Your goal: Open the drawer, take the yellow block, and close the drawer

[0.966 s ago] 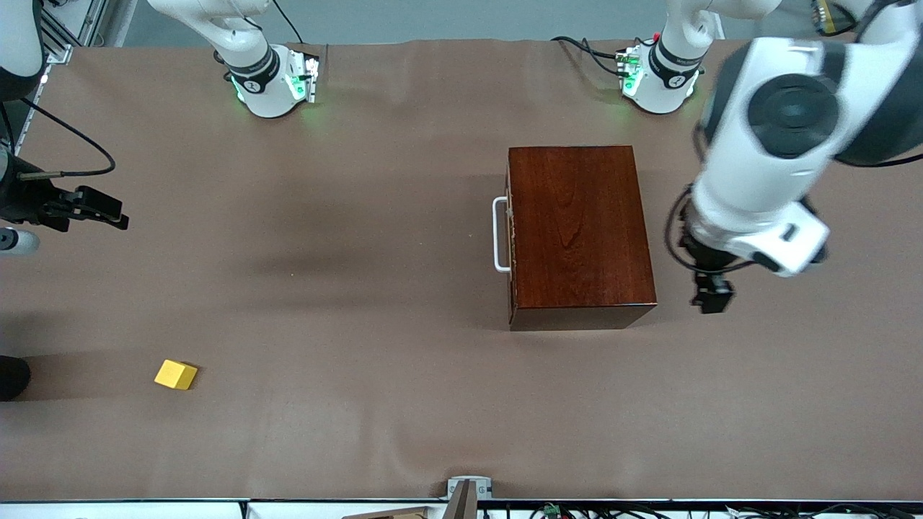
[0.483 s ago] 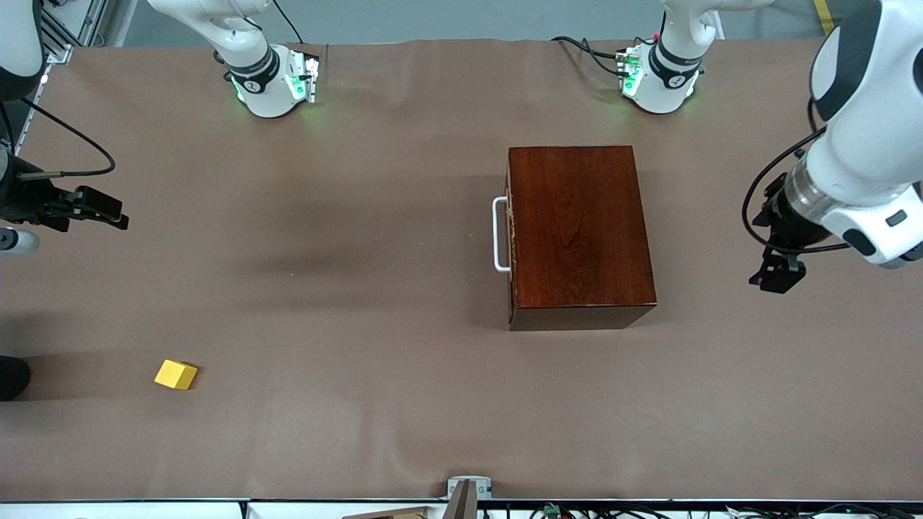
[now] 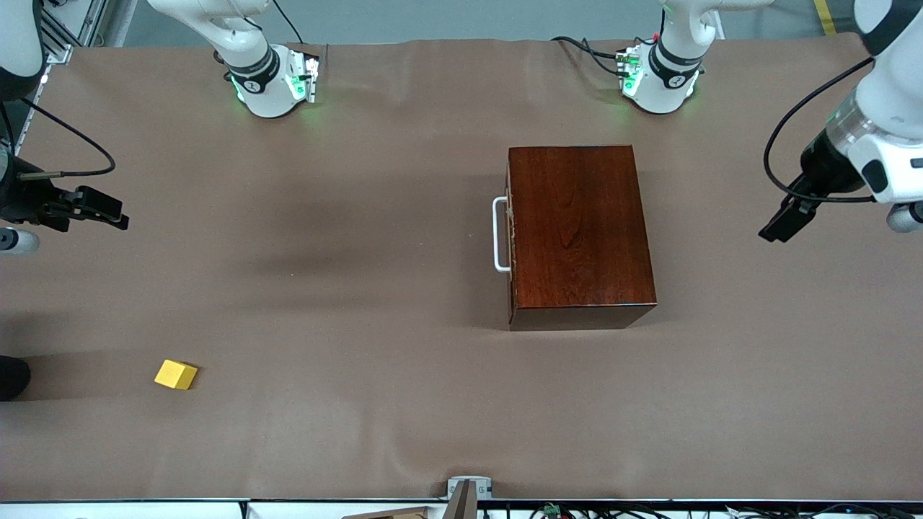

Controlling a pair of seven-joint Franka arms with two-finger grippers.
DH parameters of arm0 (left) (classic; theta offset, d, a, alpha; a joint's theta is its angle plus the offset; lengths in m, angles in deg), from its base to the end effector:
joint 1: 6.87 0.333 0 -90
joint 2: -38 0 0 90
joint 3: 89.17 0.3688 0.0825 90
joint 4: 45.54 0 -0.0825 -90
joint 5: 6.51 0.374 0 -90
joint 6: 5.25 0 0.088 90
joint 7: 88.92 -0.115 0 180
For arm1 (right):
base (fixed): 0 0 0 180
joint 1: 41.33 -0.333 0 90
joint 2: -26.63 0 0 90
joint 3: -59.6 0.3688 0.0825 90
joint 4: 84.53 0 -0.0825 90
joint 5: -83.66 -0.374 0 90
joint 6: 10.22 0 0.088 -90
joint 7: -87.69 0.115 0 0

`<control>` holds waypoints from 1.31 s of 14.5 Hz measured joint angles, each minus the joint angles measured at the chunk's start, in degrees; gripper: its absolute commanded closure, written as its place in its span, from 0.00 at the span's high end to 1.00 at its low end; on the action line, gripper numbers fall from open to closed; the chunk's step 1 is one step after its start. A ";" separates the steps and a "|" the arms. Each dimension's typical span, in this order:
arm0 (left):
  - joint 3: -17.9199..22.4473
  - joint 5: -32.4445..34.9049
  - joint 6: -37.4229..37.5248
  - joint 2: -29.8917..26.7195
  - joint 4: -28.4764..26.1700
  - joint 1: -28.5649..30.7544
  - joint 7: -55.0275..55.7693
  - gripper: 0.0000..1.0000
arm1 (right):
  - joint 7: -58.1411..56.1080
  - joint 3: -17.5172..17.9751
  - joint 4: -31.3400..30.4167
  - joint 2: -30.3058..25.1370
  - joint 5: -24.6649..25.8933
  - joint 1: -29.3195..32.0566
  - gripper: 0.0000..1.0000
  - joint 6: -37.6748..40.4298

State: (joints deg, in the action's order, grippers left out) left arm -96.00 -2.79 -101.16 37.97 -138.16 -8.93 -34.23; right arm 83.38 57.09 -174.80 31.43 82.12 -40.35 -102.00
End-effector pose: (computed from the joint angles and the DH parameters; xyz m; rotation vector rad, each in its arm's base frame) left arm 0.5486 -0.0789 0.6579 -2.8718 -1.2049 -0.1299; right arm 0.5733 -0.0308 0.6229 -3.1133 -0.0199 0.0866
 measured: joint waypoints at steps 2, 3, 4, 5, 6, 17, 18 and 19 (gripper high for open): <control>0.45 -0.48 0.25 -1.10 -1.27 -0.01 -9.81 1.00 | 0.00 0.00 0.00 0.00 0.00 0.00 1.00 0.00; 0.48 -0.48 0.59 -1.22 -1.51 -0.01 -14.61 1.00 | 0.00 0.00 0.00 0.00 0.00 0.00 1.00 0.00; 0.53 -0.49 1.29 -1.22 -1.62 0.00 -19.76 1.00 | 0.00 0.00 0.00 0.00 0.00 0.00 1.00 0.00; 0.58 -0.49 2.32 -1.23 -1.63 0.01 -25.12 1.00 | 0.00 0.00 0.00 0.00 0.00 0.00 1.00 0.00; 0.61 -0.49 3.24 -1.26 -1.63 0.01 -30.22 1.00 | 0.00 0.00 0.00 0.00 0.00 0.00 1.00 0.00; 0.70 -0.69 11.94 -1.84 4.08 0.00 -51.02 1.00 | 0.00 0.01 0.00 0.00 0.00 0.00 1.00 0.00; 0.69 -0.70 11.96 -1.46 4.75 0.00 -51.05 1.00 | 0.00 0.01 0.00 0.00 0.00 0.00 1.00 0.00; 0.67 -0.71 11.97 -1.05 5.24 -0.01 -51.06 1.00 | 0.00 0.01 0.00 0.00 0.00 0.00 1.00 0.00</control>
State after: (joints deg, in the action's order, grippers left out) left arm -95.33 -3.50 -89.19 36.92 -132.91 -8.94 -85.29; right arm 83.38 57.11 -174.80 31.43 82.12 -40.35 -102.00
